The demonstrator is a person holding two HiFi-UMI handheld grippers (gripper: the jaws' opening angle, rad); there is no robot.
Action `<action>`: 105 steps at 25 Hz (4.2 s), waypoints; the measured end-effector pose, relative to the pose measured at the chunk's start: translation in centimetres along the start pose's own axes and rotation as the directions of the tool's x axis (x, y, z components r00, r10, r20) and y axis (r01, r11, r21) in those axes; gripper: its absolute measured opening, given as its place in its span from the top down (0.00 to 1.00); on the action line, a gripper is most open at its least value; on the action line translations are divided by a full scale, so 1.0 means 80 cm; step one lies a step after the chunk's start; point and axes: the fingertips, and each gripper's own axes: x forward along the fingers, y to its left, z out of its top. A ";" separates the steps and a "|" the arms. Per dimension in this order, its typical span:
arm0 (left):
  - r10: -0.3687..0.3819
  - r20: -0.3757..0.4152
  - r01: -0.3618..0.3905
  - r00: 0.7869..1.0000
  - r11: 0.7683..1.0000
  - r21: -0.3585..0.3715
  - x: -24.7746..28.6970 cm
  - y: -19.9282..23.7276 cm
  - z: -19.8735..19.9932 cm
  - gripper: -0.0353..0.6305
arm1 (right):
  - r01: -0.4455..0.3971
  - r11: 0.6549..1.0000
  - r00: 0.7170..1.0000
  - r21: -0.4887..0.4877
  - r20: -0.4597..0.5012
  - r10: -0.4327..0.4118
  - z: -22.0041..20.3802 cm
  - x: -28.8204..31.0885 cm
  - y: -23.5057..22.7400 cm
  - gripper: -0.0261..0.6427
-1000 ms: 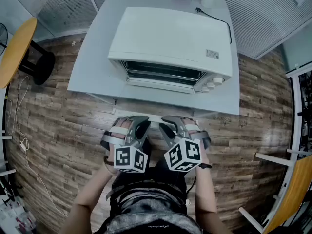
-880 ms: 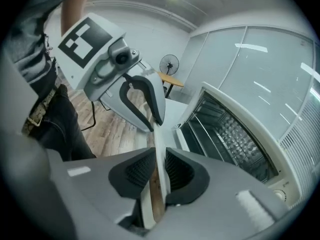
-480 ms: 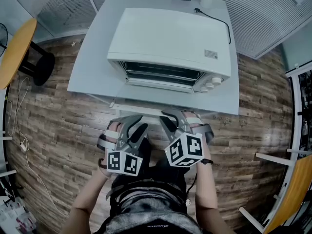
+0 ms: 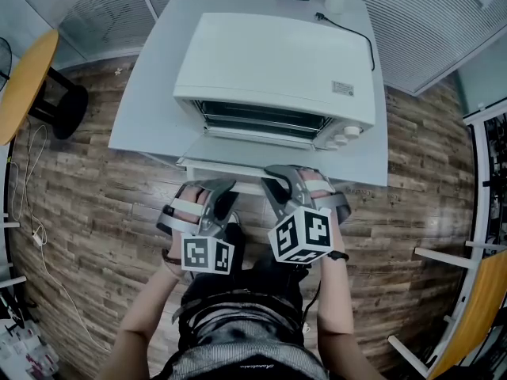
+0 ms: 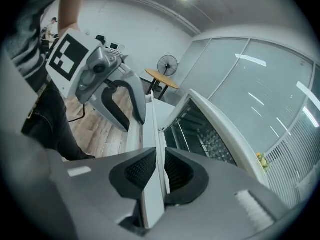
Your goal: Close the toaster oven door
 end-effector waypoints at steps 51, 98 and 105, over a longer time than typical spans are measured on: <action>0.072 0.138 -0.052 0.988 0.988 -0.143 0.055 0.149 0.027 0.75 | 0.206 0.975 0.978 0.078 0.025 -0.209 0.015 0.010 -0.115 0.78; 0.264 0.480 0.233 0.836 0.622 -0.747 -0.075 0.162 0.078 0.94 | 0.079 0.727 0.833 0.682 0.356 -0.424 0.107 -0.085 -0.074 0.96; 0.264 0.484 0.236 0.834 0.622 -0.747 -0.080 0.160 0.075 0.94 | 0.081 0.727 0.832 0.682 0.355 -0.426 0.114 -0.086 -0.070 0.96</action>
